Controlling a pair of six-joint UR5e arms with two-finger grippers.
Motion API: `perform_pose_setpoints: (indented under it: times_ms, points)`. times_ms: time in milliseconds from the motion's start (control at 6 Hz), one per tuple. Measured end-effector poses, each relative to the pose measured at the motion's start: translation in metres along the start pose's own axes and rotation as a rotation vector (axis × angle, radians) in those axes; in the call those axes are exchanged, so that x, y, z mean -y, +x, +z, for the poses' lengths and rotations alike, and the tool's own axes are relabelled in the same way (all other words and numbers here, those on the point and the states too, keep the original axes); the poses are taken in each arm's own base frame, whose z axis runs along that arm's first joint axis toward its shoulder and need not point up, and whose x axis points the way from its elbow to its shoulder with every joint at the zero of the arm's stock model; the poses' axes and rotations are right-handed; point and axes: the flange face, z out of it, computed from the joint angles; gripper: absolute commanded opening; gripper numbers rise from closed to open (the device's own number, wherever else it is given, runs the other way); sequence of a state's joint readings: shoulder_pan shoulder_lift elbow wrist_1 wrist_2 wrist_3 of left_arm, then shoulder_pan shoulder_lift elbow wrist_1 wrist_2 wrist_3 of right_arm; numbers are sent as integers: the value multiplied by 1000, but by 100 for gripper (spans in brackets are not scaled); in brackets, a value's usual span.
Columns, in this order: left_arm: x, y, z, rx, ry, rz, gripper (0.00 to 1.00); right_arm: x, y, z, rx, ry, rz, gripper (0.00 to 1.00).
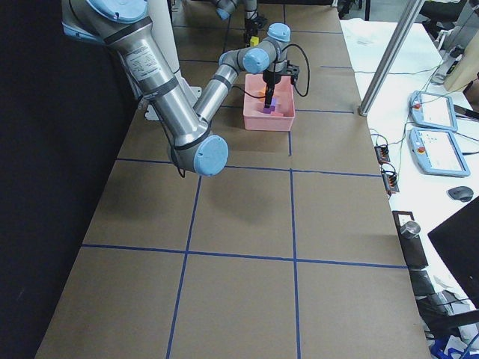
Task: Place blocks into pink bin with both arms
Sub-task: 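Grasp the yellow cube with the left gripper while the right gripper withdraws, then carry the yellow cube into the pink bin and release it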
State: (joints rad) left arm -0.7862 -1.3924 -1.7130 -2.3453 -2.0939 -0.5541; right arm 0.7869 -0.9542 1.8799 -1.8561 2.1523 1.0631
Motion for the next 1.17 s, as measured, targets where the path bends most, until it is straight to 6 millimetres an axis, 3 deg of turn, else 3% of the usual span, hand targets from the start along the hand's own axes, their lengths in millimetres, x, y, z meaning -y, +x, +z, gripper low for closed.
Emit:
perform_pose_setpoints:
  times_ms: [333, 500, 667, 833, 1167]
  points:
    - [18, 17, -20, -29, -9, -13, 29, 2, 11, -2, -3, 4, -24, 100]
    - [56, 44, -49, -15, -9, -40, 29, 10, 29, -5, -8, 9, -60, 100]
    - [106, 84, -83, 2, -15, -67, 29, 24, 60, -9, -14, 4, -115, 100]
    - [159, 135, -118, 12, -24, -113, 29, 42, 108, -16, -17, -6, -180, 100]
    - [251, 257, -170, -8, -33, -266, 30, 75, 236, -37, -41, -11, -343, 100]
